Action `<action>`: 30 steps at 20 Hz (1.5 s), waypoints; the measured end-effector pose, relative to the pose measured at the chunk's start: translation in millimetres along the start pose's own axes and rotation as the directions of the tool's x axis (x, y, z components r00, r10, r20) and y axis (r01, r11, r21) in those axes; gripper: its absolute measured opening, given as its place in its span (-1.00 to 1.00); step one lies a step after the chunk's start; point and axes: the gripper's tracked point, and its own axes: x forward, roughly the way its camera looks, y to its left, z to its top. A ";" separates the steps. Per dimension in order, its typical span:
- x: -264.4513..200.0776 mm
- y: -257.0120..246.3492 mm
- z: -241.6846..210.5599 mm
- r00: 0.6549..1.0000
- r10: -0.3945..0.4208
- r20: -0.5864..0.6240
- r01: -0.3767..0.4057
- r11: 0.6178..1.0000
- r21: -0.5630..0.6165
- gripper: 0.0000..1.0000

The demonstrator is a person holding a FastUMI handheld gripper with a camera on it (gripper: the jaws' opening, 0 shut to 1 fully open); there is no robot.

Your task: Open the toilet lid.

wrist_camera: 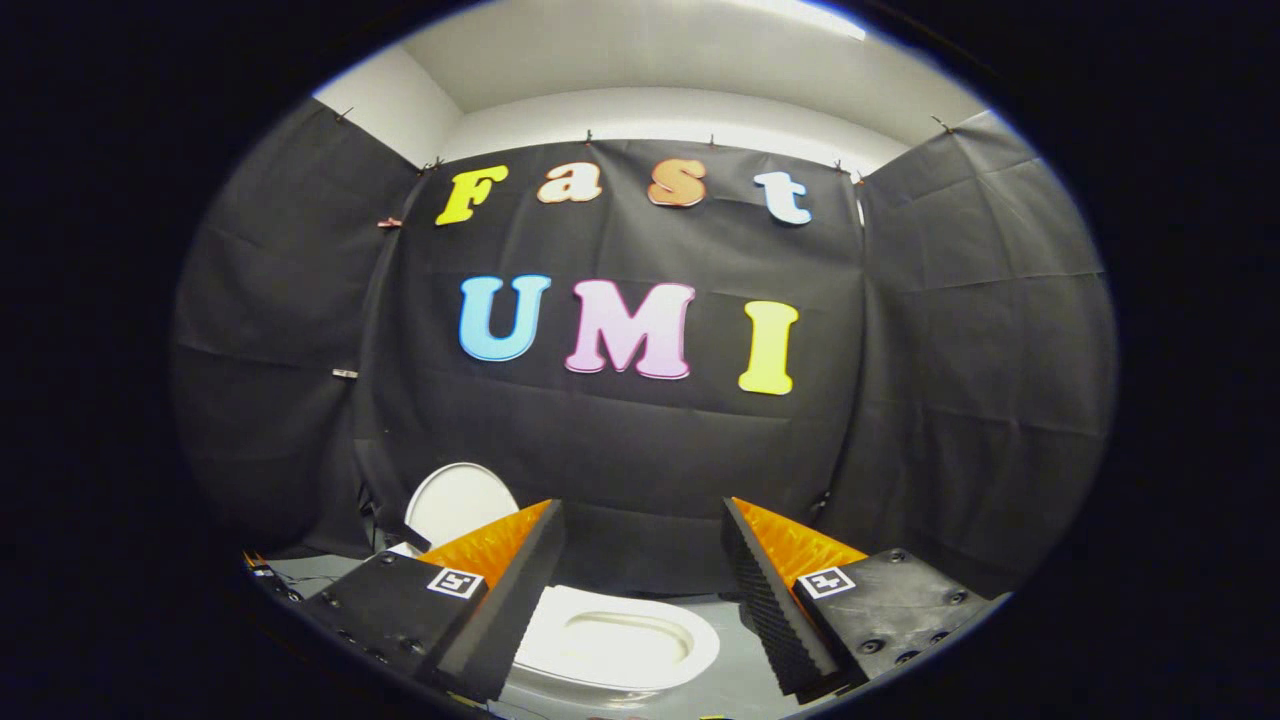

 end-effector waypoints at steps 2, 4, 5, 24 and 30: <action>-12.9 -24.0 9.3 0.999 -0.030 0.022 0.029 0.999 0.020 0.97; -23.2 -43.7 14.8 0.998 -0.050 0.041 0.049 0.998 0.034 0.96; -27.0 -51.8 18.1 0.997 -0.058 0.048 0.056 0.998 0.041 0.96; -34.5 -92.8 32.4 0.997 -0.045 0.066 0.036 0.991 0.132 0.97; -36.8 -92.1 31.8 0.997 -0.045 0.061 0.037 0.990 0.137 0.97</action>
